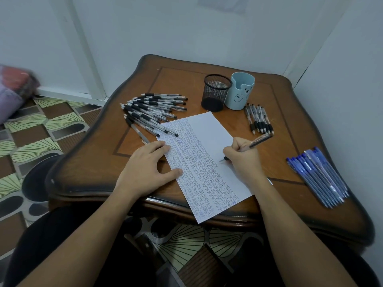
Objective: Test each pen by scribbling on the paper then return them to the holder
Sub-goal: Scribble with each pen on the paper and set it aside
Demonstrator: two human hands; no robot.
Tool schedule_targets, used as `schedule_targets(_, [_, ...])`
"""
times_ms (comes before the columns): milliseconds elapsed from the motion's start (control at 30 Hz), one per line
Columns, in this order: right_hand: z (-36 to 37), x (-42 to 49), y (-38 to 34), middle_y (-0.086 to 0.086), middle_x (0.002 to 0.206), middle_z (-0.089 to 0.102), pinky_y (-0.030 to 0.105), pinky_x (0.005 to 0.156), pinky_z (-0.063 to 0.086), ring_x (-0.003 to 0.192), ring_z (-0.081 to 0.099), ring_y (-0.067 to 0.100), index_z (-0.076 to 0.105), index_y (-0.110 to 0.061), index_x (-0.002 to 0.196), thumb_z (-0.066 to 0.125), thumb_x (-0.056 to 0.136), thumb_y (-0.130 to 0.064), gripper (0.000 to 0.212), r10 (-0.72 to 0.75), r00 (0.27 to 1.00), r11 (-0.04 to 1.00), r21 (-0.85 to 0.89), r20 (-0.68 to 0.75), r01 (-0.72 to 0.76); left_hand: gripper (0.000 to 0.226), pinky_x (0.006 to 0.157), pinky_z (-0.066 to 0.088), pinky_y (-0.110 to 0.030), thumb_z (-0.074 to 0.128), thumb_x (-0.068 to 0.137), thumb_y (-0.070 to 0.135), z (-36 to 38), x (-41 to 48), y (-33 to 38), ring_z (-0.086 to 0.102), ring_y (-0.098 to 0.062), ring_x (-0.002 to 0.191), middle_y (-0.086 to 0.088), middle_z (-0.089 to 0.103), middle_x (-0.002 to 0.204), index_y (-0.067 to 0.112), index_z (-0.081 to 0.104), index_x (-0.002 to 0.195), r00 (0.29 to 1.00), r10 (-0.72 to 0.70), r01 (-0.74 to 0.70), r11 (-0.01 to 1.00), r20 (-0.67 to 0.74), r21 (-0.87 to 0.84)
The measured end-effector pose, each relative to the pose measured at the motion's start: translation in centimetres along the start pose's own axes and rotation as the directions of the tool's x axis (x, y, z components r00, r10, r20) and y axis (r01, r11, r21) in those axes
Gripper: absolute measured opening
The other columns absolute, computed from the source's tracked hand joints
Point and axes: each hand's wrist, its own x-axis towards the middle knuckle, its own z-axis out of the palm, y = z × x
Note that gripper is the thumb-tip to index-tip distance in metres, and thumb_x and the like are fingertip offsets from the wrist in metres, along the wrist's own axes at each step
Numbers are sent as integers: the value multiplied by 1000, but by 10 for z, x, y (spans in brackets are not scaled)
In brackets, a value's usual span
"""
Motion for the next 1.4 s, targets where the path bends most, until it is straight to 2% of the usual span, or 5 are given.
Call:
schedule_targets(233, [-4, 5, -16, 2, 50, 49, 27, 49, 34, 52, 43, 14, 54, -18, 53, 50, 97, -8, 46, 168, 984, 941, 307, -62, -142, 96, 115, 19, -34, 35, 69, 85, -2, -1, 1, 30, -11, 138, 8, 38, 150, 25, 45, 143, 1000, -3, 3, 1000, 0, 0])
schedule_targets(367, [-5, 6, -20, 2, 47, 43, 28, 46, 28, 43, 37, 14, 51, -10, 118, 40, 106, -42, 36, 247, 968, 917, 331, -35, -222, 97, 114, 19, -34, 34, 69, 85, -2, -1, 1, 30, -11, 138, 8, 38, 150, 24, 45, 143, 1000, -2, 2, 1000, 6, -3])
schedule_targets(433, [-3, 6, -22, 2, 48, 42, 28, 46, 25, 43, 37, 13, 53, -12, 122, 32, 106, -49, 45, 256, 965, 932, 276, -51, -233, 96, 114, 20, -34, 35, 69, 85, -3, -2, 1, 31, -12, 137, 7, 39, 149, 24, 46, 143, 1000, 3, -3, 1000, 2, -5])
schedule_targets(1233, [-5, 6, -44, 4, 68, 56, 24, 42, 29, 57, 43, 15, 60, -29, 115, 53, 98, -42, 23, 311, 948, 932, 176, 60, -317, 101, 114, 20, -31, 29, 66, 90, -3, -1, 0, 30, -9, 137, 11, 36, 150, 27, 45, 143, 1000, 11, -11, 1000, 8, -18])
schedule_targets(1400, [-21, 39, -54, 2, 78, 50, 24, 49, 34, 66, 43, 15, 62, -19, 127, 51, 104, -22, 26, 350, 936, 934, -56, -38, -352, 98, 114, 18, -29, 31, 67, 88, -3, 0, 0, 28, -7, 138, 13, 33, 151, 29, 43, 144, 1000, 8, -8, 1000, 2, -23])
